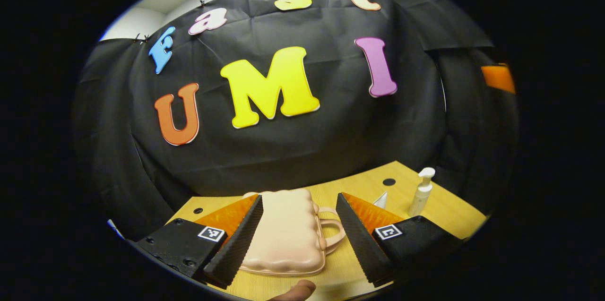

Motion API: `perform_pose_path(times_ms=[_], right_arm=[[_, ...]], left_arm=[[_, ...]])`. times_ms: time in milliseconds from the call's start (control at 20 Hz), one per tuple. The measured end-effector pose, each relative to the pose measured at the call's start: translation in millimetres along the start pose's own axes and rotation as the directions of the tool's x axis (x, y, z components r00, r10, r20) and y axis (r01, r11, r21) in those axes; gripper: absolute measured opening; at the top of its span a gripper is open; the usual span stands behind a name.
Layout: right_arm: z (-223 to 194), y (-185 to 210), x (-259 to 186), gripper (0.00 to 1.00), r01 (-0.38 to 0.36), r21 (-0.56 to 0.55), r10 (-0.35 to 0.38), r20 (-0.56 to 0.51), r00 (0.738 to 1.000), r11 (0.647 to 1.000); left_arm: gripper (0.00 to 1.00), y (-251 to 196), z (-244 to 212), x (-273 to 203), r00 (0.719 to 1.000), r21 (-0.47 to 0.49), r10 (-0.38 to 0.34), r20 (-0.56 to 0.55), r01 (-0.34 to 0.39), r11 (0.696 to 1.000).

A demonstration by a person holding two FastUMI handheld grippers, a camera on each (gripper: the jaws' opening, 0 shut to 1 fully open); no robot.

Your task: First open the suitcase, pack the skin care products into it, and then close the suitcase.

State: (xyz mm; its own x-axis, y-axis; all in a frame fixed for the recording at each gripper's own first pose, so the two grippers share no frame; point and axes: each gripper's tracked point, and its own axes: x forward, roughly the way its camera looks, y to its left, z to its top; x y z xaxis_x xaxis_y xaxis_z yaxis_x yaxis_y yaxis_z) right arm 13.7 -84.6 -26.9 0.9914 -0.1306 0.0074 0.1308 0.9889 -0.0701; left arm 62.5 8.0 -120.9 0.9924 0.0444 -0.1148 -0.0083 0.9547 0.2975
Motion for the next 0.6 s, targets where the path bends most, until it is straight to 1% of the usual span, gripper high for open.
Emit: perform_pose_path(times_ms=[100,200,300,400,450,550,600], right_arm=[[-8,-13,3,0.8,0.016,-0.008,-0.016,-0.014,1.0,1.0],[-17,-24,7,0.8,0.028,-0.016,-0.029,-0.027,0.999,0.999],[-26,-33,12,0.8,0.03,-0.005,-0.03,-0.05,0.998,1.0],[-35,-42,16,0.8,0.031,0.003,-0.03,-0.066,0.997,1.0],[-38,-46,19,0.8,0.028,0.005,-0.028,-0.071,0.997,1.0],[-44,-55,24,0.8,0.024,0.011,-0.023,-0.078,0.997,1.0],[-46,-59,27,0.8,0.018,0.015,-0.017,-0.084,0.996,1.0]], left_arm=[[0.99,-13,-15,10,1.0,0.093,-0.01,-0.012,0.012,0.996],[0.99,-26,-34,19,0.999,0.176,-0.025,-0.028,0.03,0.984],[0.99,-35,-50,31,0.999,0.282,-0.022,-0.042,0.033,0.959],[0.98,-50,-63,37,0.999,0.401,-0.026,-0.047,0.043,0.915],[0.98,-56,-68,42,0.999,0.46,-0.028,-0.039,0.043,0.887],[0.97,-64,-76,50,0.999,0.553,-0.024,-0.035,0.04,0.832],[0.97,-67,-82,52,0.999,0.591,-0.009,-0.038,0.03,0.806]])
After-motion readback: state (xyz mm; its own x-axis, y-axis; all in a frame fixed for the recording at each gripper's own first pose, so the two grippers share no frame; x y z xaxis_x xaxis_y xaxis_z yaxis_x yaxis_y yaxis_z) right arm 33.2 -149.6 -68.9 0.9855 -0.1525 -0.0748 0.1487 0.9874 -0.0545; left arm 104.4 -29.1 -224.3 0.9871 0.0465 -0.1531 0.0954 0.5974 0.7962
